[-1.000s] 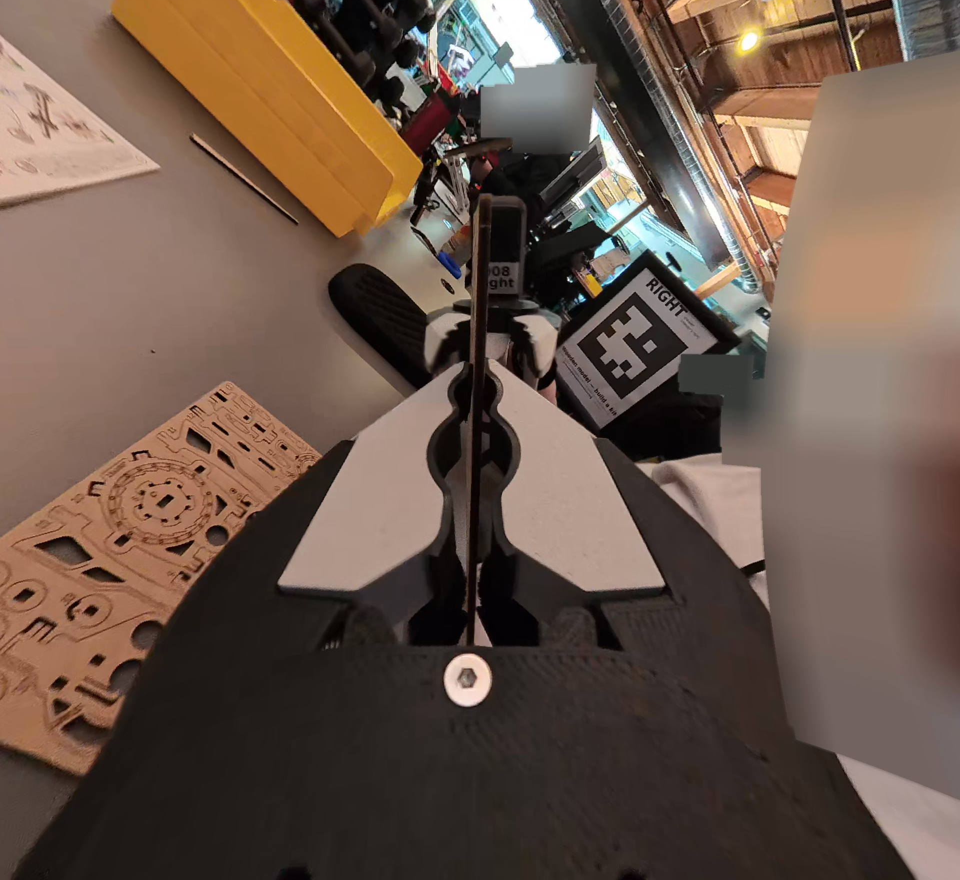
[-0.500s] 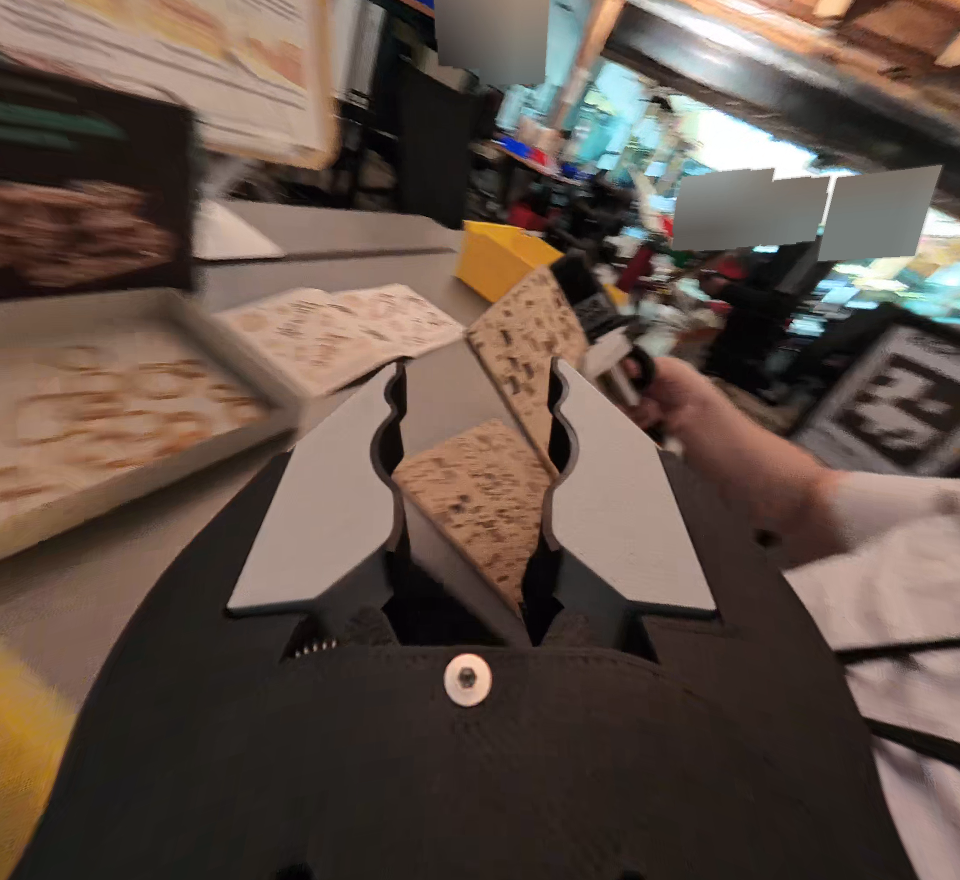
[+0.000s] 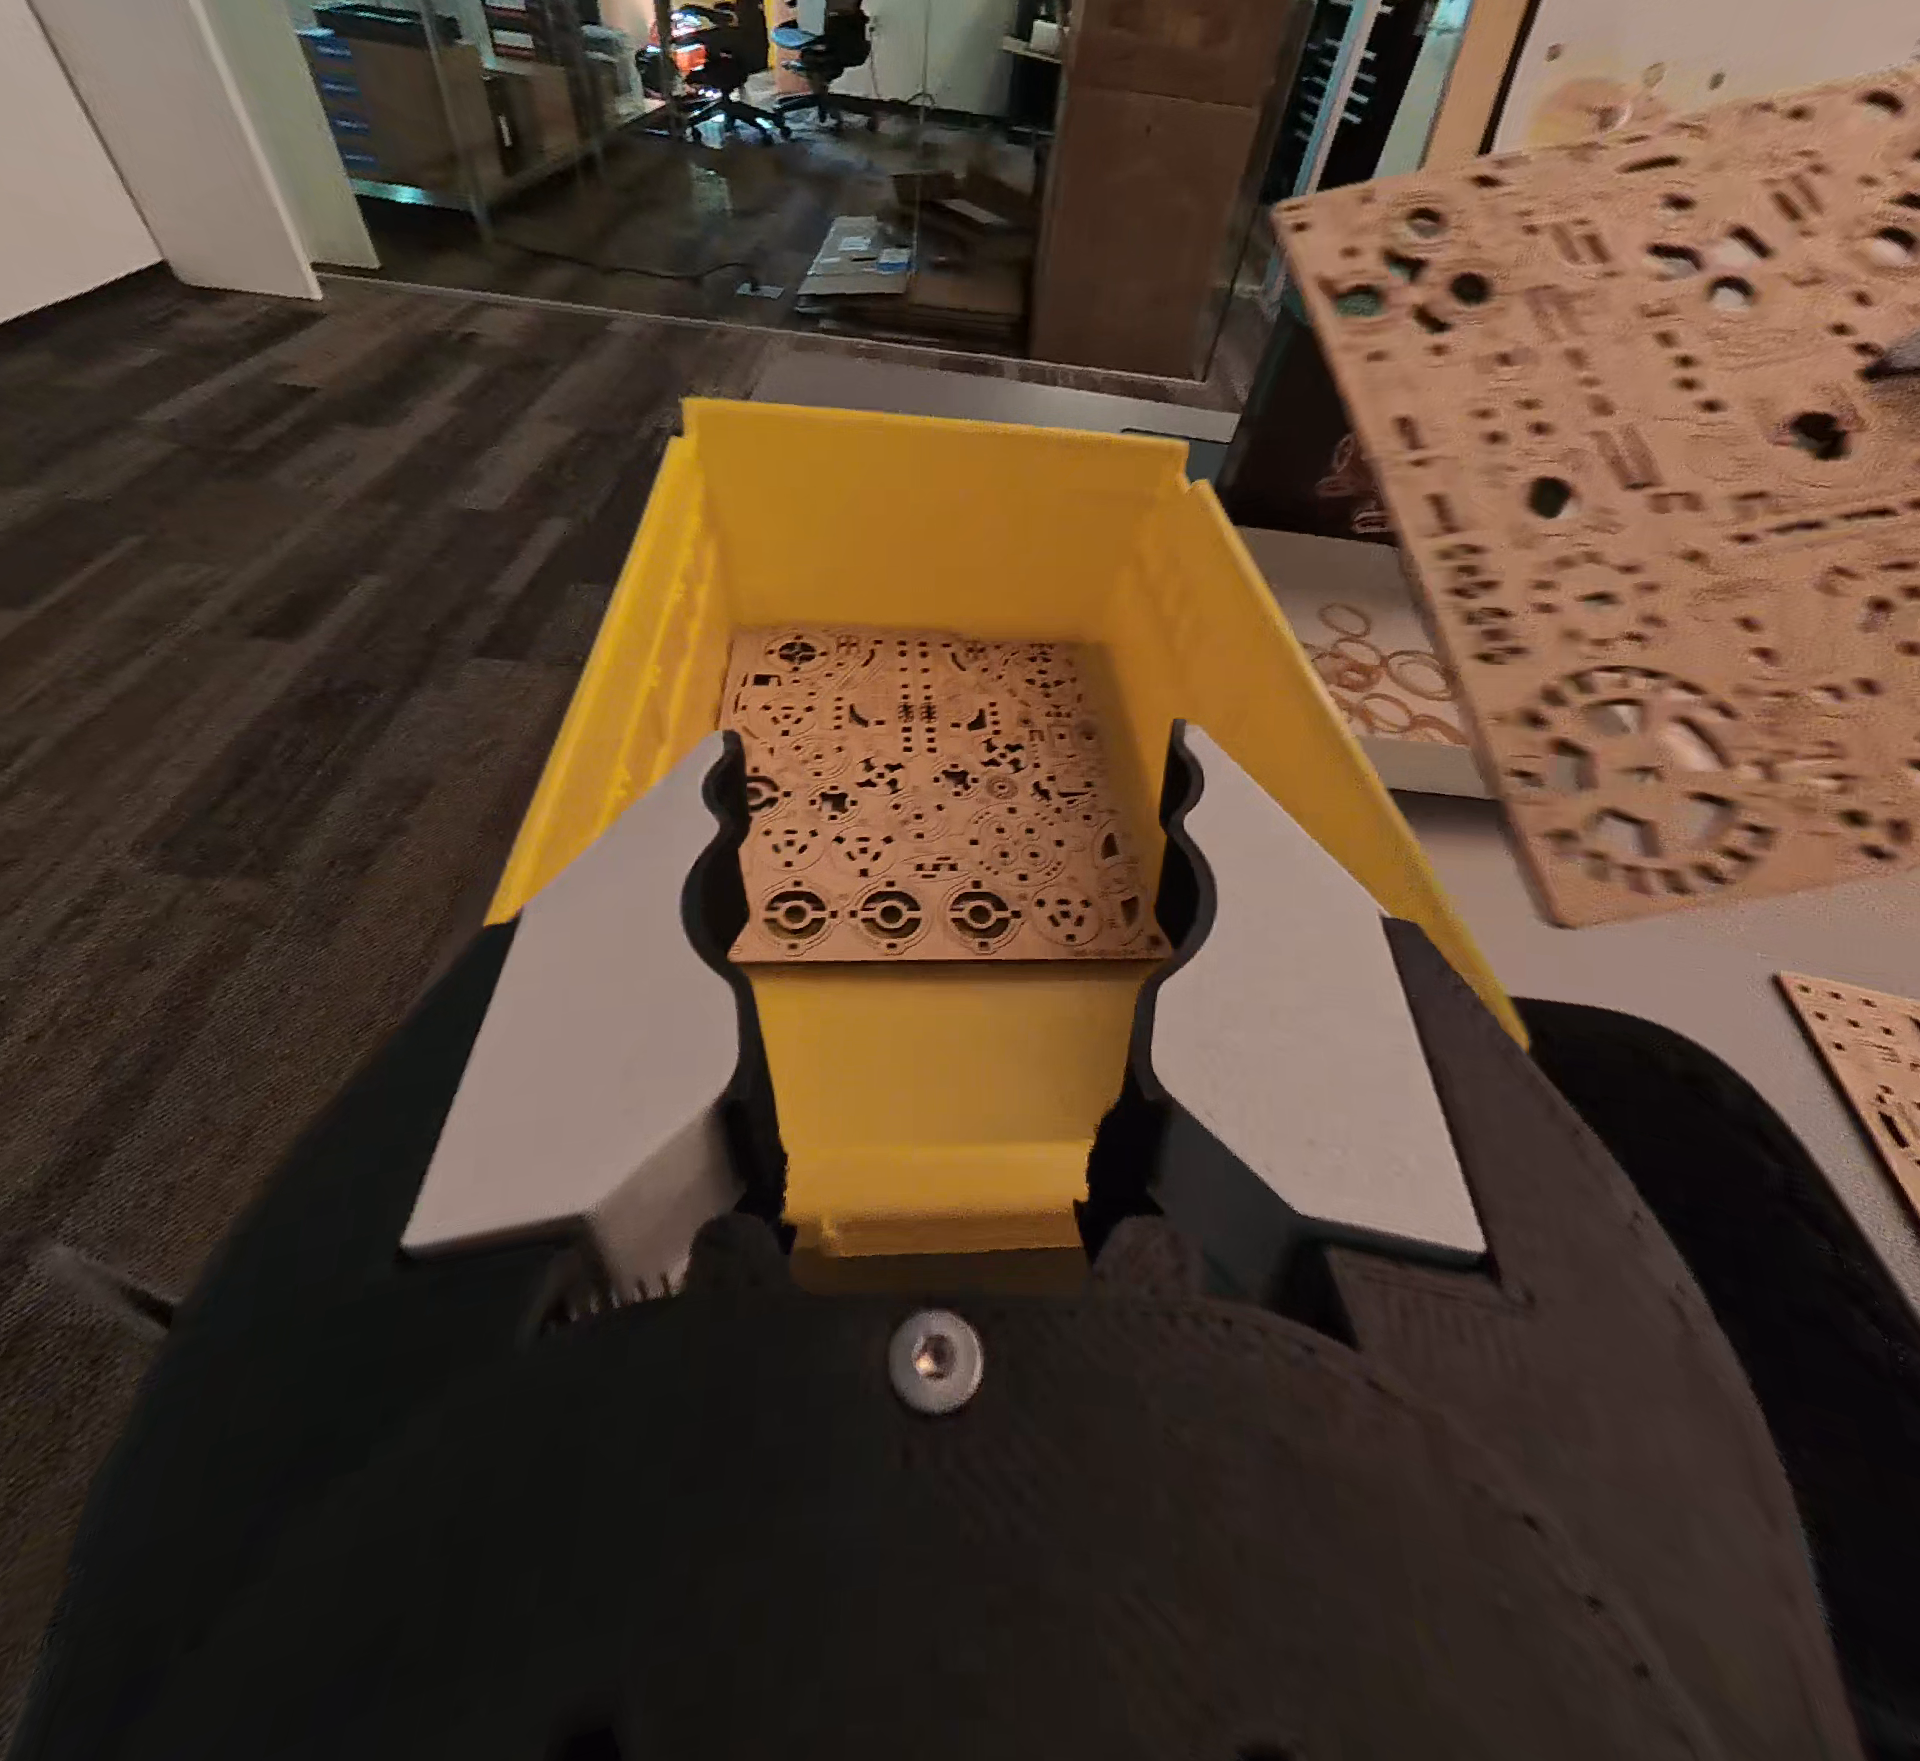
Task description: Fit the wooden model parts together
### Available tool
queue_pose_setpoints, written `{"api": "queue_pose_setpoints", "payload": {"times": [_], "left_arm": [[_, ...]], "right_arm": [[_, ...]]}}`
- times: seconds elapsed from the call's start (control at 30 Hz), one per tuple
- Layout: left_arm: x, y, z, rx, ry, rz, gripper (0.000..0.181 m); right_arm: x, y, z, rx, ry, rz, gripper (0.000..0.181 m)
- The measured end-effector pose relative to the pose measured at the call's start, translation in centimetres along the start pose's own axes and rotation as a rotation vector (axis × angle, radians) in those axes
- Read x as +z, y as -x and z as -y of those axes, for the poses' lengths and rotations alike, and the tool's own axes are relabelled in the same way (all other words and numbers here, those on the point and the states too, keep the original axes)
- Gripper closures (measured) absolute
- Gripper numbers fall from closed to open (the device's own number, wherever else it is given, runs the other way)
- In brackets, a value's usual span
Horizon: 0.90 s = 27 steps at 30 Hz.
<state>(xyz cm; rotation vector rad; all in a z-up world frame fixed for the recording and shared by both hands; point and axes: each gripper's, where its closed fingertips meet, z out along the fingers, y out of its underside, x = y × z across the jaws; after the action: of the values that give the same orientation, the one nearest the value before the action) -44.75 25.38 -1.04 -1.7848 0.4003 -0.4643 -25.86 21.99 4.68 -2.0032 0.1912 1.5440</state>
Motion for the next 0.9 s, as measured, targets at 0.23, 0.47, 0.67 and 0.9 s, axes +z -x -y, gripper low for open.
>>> {"api": "queue_pose_setpoints", "payload": {"times": [0.23,0.47,0.67,0.9], "left_arm": [[-0.7,2.1,0.4,0.001,-0.022,0.06,0.1],[-0.3,1.9,0.4,-0.013,-0.034,0.028,0.1],[-0.4,1.8,0.8,-0.012,-0.051,0.022,0.102],[-0.6,1.6,0.9,-0.01,-0.062,0.006,0.104]], "right_arm": [[10.1,-1.7,2.6,0.03,-0.02,-0.1,0.18],[13.1,-6.0,5.4,0.105,-0.088,-0.233,0.18],[14.8,-6.9,5.2,0.15,-0.073,-0.27,0.18],[17.1,-7.6,4.2,0.14,-0.067,-0.34,0.179]]}}
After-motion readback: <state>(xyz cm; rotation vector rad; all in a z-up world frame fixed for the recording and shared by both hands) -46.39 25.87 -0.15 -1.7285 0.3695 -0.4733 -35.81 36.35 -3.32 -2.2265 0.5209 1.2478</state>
